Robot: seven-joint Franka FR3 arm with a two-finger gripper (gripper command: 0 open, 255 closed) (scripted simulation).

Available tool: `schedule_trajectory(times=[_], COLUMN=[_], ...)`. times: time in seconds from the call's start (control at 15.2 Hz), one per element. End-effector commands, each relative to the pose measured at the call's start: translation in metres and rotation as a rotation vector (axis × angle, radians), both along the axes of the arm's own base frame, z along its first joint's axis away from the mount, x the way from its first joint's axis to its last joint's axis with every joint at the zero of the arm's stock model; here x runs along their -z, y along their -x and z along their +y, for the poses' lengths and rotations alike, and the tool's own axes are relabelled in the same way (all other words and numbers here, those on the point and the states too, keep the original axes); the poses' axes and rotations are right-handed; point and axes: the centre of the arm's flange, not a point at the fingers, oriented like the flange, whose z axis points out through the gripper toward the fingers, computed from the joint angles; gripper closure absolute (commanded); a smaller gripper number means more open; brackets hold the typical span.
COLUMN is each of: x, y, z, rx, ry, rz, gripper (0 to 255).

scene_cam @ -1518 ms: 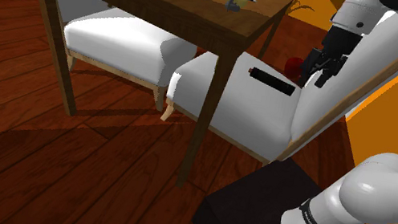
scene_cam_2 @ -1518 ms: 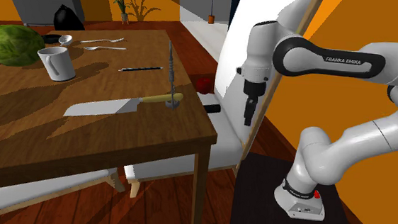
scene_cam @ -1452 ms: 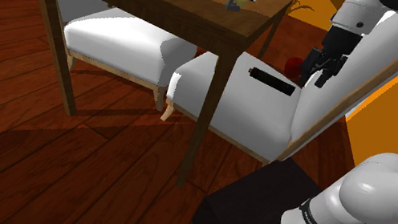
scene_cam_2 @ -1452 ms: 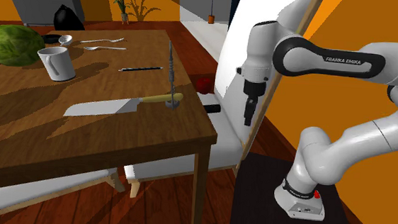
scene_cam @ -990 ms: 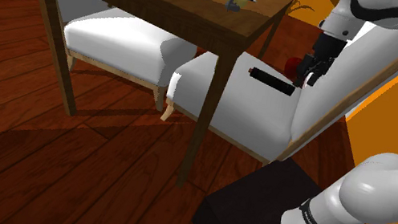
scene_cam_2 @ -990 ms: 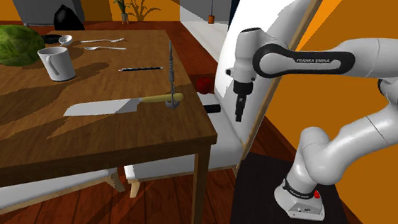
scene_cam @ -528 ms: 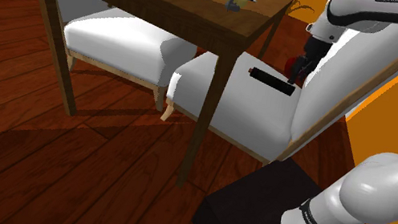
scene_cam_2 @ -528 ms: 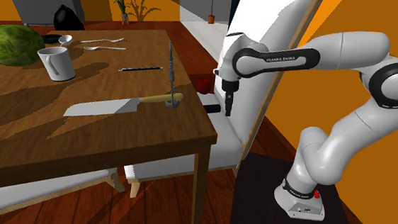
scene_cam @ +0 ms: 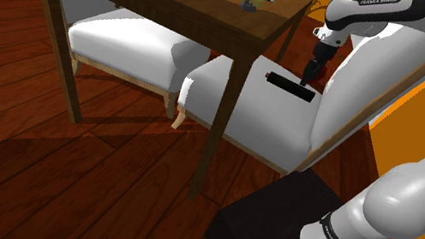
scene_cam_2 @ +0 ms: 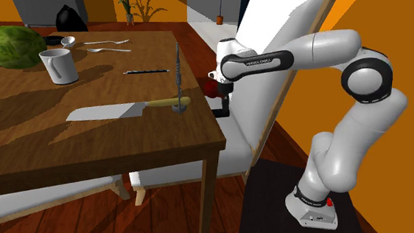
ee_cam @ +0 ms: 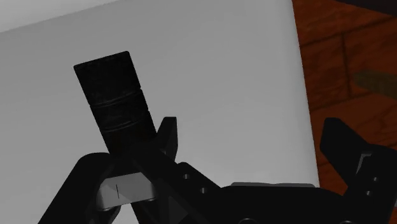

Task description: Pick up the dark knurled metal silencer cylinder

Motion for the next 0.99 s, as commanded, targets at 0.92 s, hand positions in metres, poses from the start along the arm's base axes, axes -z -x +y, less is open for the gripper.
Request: schedule_trajectory(times=[0.92], x=[0.079], y=[-0.097], z=[-0.062], rx=[-0.171], ry=[0.019], rz=[-0.008], gripper=[0])
